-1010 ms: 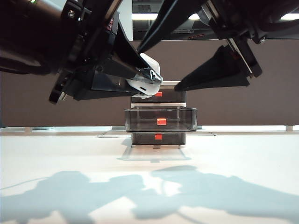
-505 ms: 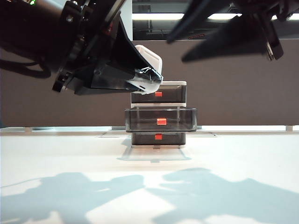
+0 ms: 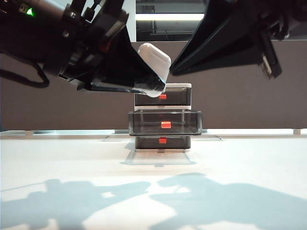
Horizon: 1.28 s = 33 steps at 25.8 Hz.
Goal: Pick up the earphone case on the table, open the lid, insert the wireless earphone on the table into it, close the lid, put the earphone case into the second layer of the drawer, and finally close the drawer.
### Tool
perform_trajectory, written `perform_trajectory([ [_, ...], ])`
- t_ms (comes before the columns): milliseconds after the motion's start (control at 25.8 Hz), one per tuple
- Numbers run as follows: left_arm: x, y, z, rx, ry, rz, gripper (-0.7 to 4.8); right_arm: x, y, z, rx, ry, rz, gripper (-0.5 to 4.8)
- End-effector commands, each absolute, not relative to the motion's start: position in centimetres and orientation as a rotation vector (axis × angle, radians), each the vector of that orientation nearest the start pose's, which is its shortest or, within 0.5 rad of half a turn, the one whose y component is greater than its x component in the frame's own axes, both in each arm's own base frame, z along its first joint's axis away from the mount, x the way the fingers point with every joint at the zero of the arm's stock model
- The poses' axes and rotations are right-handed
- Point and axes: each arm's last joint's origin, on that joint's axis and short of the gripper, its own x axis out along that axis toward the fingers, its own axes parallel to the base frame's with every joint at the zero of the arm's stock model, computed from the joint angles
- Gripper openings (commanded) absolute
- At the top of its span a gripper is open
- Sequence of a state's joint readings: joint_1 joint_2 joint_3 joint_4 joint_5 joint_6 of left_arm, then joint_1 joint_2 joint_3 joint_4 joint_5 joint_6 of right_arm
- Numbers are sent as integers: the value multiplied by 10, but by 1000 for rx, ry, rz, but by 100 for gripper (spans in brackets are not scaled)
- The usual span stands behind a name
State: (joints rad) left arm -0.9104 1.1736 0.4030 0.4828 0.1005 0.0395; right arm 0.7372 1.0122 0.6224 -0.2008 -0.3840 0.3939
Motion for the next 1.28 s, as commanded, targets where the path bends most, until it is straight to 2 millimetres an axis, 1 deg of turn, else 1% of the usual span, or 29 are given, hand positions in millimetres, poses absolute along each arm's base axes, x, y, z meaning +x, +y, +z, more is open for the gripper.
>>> perform_trajectory([
  [39,139,-183,191,226,231,-1017,52,149,152,236,230,816,971,-1],
  [272,142,-187,179,281,262,-1023,52,153,155,230,223,838,965,-1],
  [427,142,-188,177,287,270,-1024,52,156,158,224,219,857,958,-1],
  [544,142,-188,177,363,228,-1037,52,159,160,220,217,875,958,-1],
  [777,142,-188,177,502,148,-1058,52,161,159,219,221,874,950,-1],
  [854,142,-188,177,524,135,-1060,52,162,159,220,222,868,946,-1],
  [1281,143,-189,180,520,101,-1057,52,166,159,221,234,837,944,-1],
])
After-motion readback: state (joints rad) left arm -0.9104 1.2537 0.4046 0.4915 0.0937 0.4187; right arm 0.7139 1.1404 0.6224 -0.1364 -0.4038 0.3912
